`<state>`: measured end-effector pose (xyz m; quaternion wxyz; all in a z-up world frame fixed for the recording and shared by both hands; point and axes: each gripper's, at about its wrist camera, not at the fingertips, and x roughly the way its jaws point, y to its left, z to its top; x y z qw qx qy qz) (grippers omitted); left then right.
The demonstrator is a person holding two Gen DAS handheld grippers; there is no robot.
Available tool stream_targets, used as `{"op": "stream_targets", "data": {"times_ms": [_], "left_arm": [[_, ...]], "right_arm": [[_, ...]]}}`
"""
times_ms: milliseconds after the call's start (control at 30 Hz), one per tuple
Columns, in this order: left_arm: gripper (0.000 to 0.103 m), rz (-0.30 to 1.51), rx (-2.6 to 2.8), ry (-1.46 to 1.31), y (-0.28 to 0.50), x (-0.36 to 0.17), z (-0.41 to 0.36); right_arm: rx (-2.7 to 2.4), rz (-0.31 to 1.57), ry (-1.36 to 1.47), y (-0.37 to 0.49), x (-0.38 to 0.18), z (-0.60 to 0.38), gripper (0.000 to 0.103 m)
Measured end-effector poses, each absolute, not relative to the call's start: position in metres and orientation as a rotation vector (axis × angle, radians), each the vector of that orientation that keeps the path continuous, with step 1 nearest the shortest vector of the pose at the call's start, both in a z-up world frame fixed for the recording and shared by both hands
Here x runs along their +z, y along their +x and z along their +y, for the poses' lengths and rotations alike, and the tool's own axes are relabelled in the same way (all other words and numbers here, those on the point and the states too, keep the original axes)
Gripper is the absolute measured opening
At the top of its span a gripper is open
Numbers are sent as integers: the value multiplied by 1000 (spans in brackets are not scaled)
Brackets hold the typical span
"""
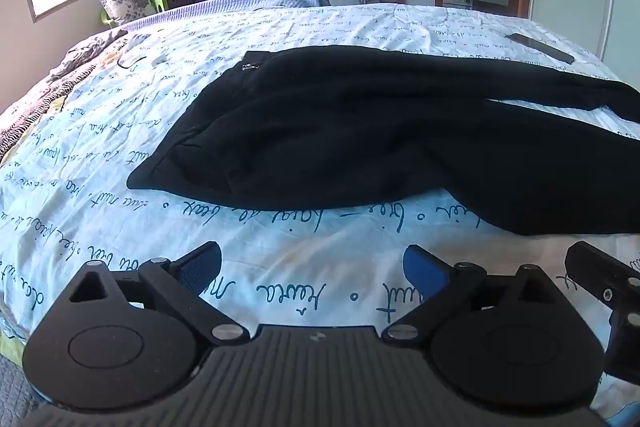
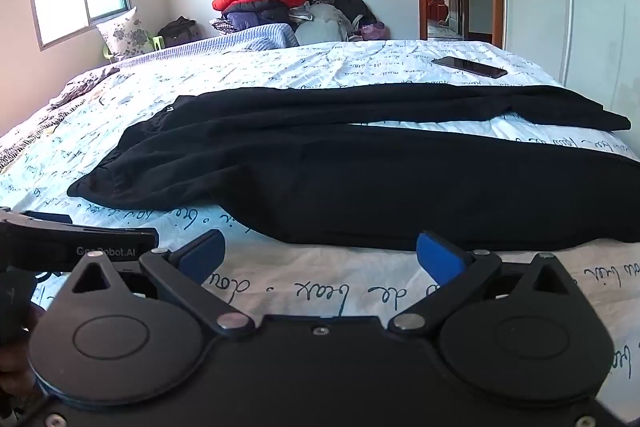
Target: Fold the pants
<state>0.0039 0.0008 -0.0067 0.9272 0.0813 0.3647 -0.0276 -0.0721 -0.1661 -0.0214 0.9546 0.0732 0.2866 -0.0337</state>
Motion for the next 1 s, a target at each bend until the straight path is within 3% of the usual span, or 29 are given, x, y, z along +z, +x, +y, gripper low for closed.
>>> {"op": "stream_targets", "data": {"times_ms": [1000], "left_arm": [[99, 762, -54, 174, 5, -12, 0]], "right_arm": [[-59, 589, 152, -73, -23, -165, 103]]}}
